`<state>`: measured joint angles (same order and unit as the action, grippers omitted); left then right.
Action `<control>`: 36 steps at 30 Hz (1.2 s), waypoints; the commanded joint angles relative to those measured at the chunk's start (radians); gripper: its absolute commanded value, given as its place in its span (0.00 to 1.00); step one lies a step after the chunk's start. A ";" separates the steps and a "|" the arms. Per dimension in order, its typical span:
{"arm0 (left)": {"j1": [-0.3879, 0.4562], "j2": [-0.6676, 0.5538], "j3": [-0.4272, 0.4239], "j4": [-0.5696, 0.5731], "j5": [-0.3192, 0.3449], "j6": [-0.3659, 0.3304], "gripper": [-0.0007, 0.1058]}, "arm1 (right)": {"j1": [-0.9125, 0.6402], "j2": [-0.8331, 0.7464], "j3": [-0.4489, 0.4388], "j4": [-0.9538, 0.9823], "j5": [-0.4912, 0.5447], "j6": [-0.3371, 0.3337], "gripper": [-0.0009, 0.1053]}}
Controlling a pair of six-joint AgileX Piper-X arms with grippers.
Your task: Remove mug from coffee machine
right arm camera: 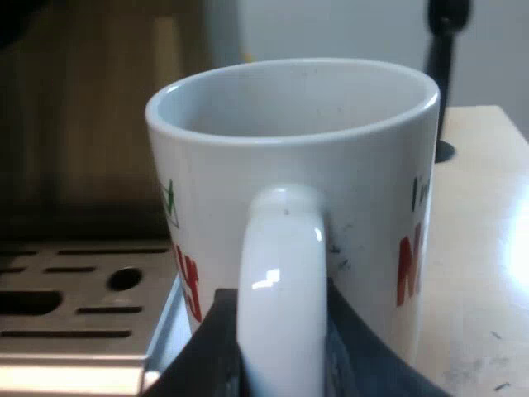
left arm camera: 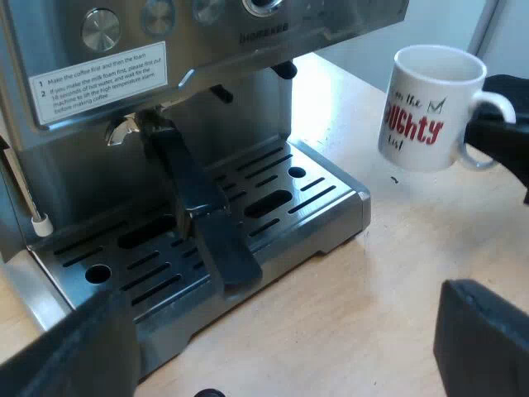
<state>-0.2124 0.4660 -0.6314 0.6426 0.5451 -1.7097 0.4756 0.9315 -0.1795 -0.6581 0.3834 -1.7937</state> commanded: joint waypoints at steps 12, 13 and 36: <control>-0.005 0.001 -0.006 -0.017 0.025 0.004 0.82 | -0.214 0.042 -0.005 -0.055 -0.203 0.020 0.01; -0.005 0.001 -0.006 -0.017 0.028 0.006 0.82 | -0.216 0.045 -0.005 -0.055 -0.207 0.020 0.01; -0.005 0.001 0.087 -0.157 0.099 0.062 0.82 | -0.217 0.387 -0.007 -0.288 -0.224 -0.020 0.01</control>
<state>-0.2124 0.4660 -0.5438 0.5093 0.6264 -1.6542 0.2594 1.3138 -0.1747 -0.8763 0.1599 -1.8009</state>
